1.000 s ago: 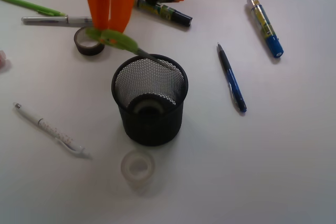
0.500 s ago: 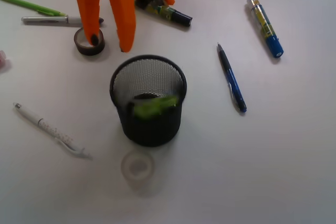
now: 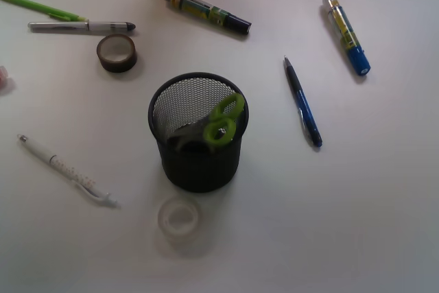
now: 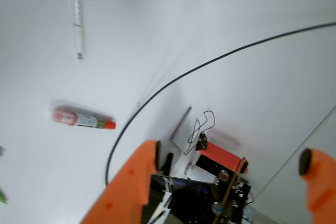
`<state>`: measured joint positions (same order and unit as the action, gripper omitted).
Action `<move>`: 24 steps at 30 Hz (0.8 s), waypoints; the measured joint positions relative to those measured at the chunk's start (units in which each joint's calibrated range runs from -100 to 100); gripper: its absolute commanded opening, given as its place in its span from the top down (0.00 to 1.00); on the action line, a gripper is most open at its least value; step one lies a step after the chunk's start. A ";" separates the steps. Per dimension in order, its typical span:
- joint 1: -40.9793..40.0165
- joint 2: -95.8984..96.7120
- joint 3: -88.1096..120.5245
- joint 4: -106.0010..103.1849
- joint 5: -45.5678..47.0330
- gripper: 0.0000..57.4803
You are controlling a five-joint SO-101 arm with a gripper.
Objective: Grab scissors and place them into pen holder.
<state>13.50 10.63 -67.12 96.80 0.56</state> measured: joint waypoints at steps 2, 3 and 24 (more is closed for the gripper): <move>-1.18 -6.10 3.95 1.38 -3.32 0.59; -2.29 -9.58 7.01 1.38 -4.35 0.59; -20.57 -105.40 146.90 -41.81 -2.34 0.74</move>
<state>-7.07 -94.77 79.78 54.99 -1.78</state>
